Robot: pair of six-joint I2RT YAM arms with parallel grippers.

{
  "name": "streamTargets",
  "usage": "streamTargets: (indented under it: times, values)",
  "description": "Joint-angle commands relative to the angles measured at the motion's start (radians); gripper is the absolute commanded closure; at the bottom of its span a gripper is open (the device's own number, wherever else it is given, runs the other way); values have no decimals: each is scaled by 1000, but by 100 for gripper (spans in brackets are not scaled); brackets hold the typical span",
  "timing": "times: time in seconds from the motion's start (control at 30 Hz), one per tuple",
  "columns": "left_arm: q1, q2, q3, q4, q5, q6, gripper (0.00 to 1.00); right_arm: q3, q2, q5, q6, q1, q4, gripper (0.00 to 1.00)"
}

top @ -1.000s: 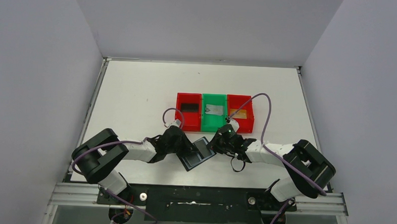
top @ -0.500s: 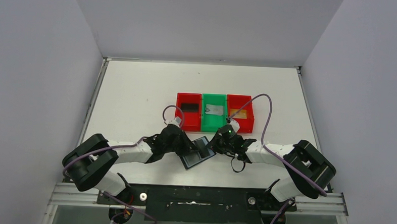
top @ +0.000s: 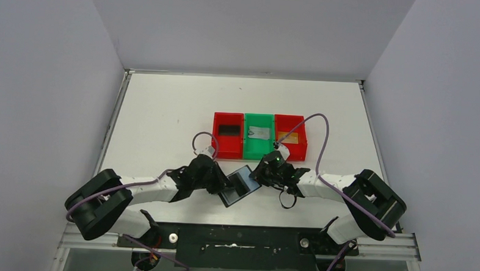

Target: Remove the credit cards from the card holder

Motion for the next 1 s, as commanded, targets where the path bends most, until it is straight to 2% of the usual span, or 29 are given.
streamTargets:
  times: [0.0,0.1,0.37,0.67,0.9,0.97]
  values:
    - [-3,-53,-6,-53,10,10,100,-39,-4,37,-40,-3,-91,82]
    - [-4,-76,-10,-73,2,18,100,-36,-34,24,-79,1,-57,81]
    - [-2,-119,-39,-79,-8,21,100,-7,-112,-40,-175,8,18,68]
    - [-3,-148,-77,-91,3,26,100,73,23,-148,-234,104,117,63]
    - [-1,-179,-84,-97,-16,24,100,95,93,-163,-218,112,89,61]
    - [-1,-172,-90,-84,-16,18,100,92,106,-198,-222,112,110,63]
